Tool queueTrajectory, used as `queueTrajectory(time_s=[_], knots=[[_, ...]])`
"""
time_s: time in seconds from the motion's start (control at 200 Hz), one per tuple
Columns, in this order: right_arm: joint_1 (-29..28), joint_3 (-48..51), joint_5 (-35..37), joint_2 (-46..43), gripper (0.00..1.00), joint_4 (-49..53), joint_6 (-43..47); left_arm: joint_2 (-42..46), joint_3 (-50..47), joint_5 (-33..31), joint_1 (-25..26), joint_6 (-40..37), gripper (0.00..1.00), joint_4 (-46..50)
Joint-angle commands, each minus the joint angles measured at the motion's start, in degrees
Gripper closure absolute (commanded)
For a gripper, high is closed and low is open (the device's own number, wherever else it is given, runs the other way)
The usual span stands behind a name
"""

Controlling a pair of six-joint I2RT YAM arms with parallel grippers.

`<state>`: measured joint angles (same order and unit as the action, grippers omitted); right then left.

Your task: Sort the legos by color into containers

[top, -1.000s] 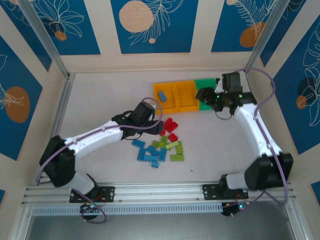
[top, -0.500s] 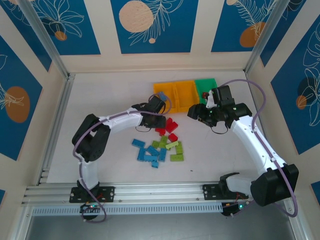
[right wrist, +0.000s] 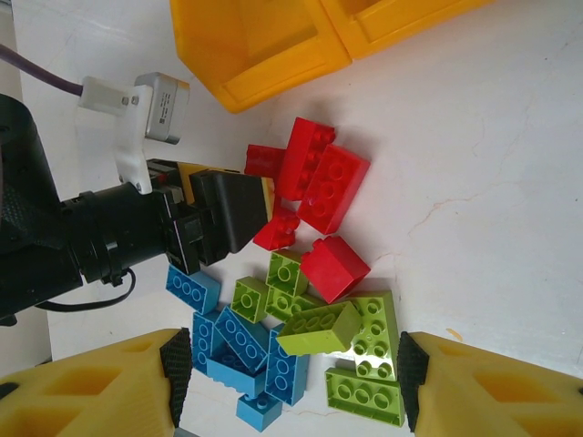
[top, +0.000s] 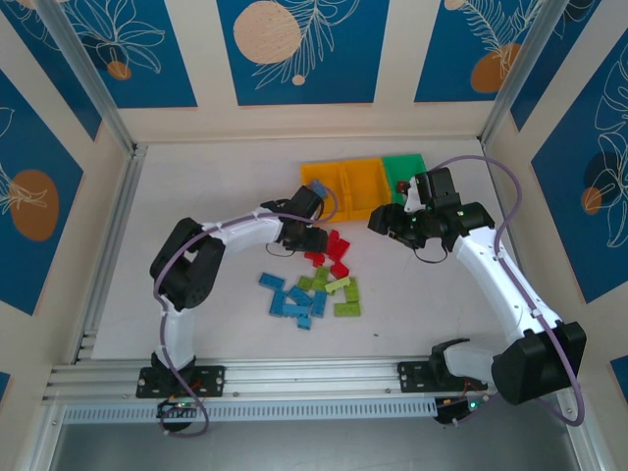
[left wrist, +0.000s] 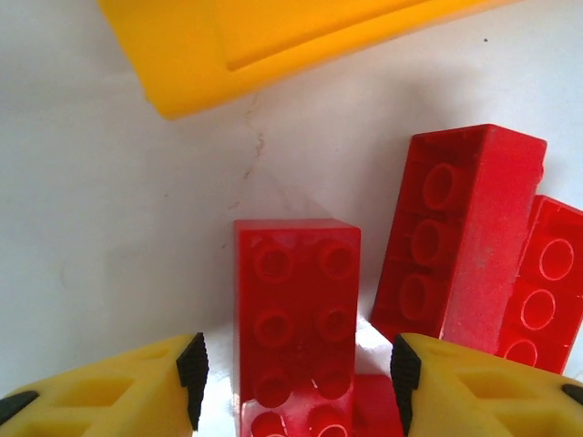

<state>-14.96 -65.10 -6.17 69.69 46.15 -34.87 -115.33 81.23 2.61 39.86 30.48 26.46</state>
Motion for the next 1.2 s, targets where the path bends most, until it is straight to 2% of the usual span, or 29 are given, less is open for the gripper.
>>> queueTrajectory(time_s=[0.0,0.33,0.48,0.545,0.74,0.855,1.025,1.195], knots=[[-0.2,-0.9,-0.2,0.3,0.36,1.4,0.5,-2.6,2.7,1.0,-0.5,-1.9,0.42,2.5],[-0.4,-1.4,-0.2,-0.2,0.36,2.0,0.6,-4.7,5.3,-4.7,-0.5,-3.3,0.55,8.3],[-0.4,-2.1,-0.4,-0.3,0.36,2.4,0.6,-2.9,5.2,-2.8,-0.4,-4.5,0.77,8.3],[-0.4,-2.3,-0.1,-0.8,0.36,2.5,0.5,-0.3,4.6,-1.2,-0.2,-4.6,0.82,7.9],[-0.4,-2.1,1.1,-2.5,0.36,2.2,0.1,9.4,5.3,-1.3,0.9,-4.6,0.81,8.3],[-0.4,-2.0,1.3,-2.6,0.36,1.8,-0.4,11.1,7.9,-2.3,0.9,-4.8,0.78,5.9],[-0.4,-2.1,0.9,-2.7,0.36,1.4,-0.9,2.4,20.5,-5.7,-1.6,-4.6,0.77,5.1],[-0.2,-1.5,2.5,-4.2,0.36,2.0,-0.9,-7.5,34.2,-2.4,-2.9,-6.7,0.79,3.2]])
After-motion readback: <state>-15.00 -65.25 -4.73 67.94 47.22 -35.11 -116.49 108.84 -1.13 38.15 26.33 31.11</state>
